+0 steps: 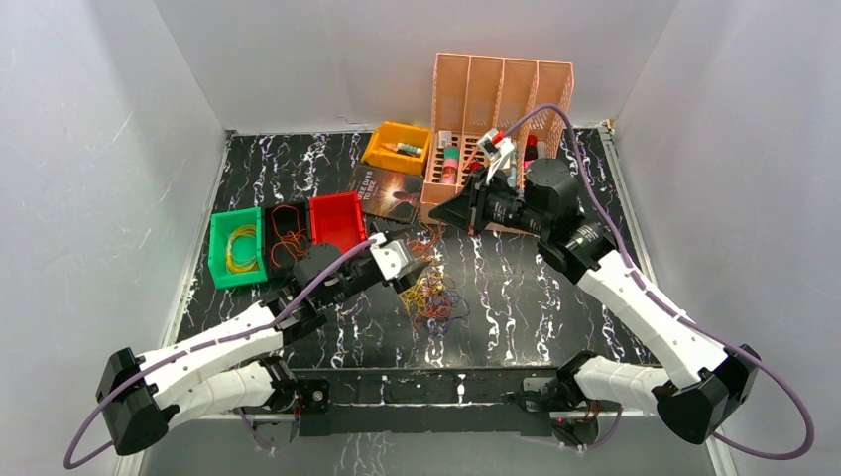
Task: Untangle the cables
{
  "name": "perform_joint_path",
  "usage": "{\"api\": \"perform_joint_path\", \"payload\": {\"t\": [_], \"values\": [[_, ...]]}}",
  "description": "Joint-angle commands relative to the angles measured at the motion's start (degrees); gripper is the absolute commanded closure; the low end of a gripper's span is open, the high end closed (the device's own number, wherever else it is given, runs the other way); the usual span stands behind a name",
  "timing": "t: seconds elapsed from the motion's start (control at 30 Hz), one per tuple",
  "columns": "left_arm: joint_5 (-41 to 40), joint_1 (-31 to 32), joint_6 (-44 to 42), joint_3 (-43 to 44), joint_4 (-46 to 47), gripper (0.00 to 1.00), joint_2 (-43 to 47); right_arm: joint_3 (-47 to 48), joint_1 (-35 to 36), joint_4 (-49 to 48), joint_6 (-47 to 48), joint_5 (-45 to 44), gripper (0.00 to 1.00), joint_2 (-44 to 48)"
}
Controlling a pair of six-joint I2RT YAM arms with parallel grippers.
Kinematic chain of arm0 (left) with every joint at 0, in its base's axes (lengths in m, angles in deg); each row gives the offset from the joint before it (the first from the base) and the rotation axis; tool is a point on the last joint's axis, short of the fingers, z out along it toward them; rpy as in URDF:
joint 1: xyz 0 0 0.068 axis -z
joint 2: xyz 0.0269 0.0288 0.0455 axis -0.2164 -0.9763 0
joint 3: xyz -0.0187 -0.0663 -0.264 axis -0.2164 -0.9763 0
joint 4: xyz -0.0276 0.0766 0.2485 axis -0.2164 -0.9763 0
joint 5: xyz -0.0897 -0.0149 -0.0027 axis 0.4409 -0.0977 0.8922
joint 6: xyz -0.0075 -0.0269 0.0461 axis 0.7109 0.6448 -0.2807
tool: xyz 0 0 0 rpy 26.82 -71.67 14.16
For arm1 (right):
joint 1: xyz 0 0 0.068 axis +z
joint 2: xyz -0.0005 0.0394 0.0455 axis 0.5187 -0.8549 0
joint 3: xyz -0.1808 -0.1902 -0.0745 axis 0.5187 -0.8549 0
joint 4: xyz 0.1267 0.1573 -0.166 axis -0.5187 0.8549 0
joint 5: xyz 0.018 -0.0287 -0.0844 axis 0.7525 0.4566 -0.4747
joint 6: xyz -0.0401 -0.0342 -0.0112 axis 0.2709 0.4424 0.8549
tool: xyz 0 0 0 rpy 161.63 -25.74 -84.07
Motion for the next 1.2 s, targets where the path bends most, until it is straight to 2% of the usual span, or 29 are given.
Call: {"api": "perform_joint_path", "payload": {"t": [0.0, 0.17, 0.37, 0.57, 0.8, 0.87, 1.07, 1.17], "values": [[0.61, 0.29, -0.66, 3.26, 2.52, 0.34, -0.78, -0.43, 0.11, -4.48, -0.95, 2.05, 1.0, -0.43], [0.62, 0.24, -0.63, 4.04, 1.93, 0.47, -2.05, -0.97, 0.15, -5.47, -1.93, 3.02, 1.0, -0.94], [0.61, 0.27, 0.22, 4.43, 1.21, 0.56, -3.14, -0.98, 0.14, -5.99, -2.37, 3.3, 1.0, -0.89], [0.7, 0.25, 0.86, 4.36, 1.3, 0.75, -3.32, -1.19, 0.15, -5.81, -2.34, 2.92, 1.0, -0.89], [-1.18, 0.24, 1.85, 4.48, -0.44, 0.91, -2.59, -1.51, 0.15, -5.5, -2.59, 1.59, 0.99, -0.74], [-1.6, 0.23, 2.03, 4.53, -1.07, 1.0, -2.26, -1.51, 0.1, -5.49, -2.61, 1.48, 0.97, -0.85], [-2.99, 0.27, 2.38, 4.08, -2.54, 1.0, -0.83, -0.92, 0.12, -5.47, -2.69, 1.07, 0.87, -1.42], [-4.06, 0.31, 2.7, 3.9, -3.66, 1.0, 0.06, -0.93, 0.09, -4.93, -2.48, -0.58, 0.75, -0.98]]}}
